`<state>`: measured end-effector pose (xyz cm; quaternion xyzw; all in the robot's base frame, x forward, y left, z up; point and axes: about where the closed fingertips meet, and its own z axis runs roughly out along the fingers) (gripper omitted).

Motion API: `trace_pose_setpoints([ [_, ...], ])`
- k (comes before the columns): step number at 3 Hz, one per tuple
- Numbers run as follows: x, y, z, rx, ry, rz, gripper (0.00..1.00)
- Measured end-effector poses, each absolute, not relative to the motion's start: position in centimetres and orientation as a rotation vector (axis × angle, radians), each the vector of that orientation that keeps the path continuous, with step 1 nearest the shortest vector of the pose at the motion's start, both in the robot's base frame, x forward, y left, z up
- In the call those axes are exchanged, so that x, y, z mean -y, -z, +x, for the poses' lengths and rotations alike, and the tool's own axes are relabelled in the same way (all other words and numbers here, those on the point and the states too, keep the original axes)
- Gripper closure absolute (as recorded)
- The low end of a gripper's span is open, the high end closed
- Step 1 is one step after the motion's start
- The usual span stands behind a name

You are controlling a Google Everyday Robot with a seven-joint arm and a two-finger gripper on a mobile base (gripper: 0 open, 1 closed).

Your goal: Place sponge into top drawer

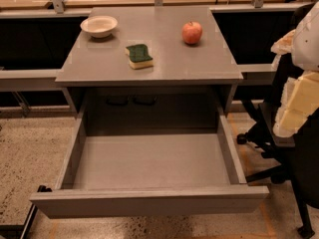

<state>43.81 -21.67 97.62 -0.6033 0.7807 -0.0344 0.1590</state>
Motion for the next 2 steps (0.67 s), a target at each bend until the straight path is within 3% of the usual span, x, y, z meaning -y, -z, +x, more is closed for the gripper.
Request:
trace_pose_setpoints([
  [2,20.9,-97.6,45.6,-2.216,0.09,-1.696,0.0],
])
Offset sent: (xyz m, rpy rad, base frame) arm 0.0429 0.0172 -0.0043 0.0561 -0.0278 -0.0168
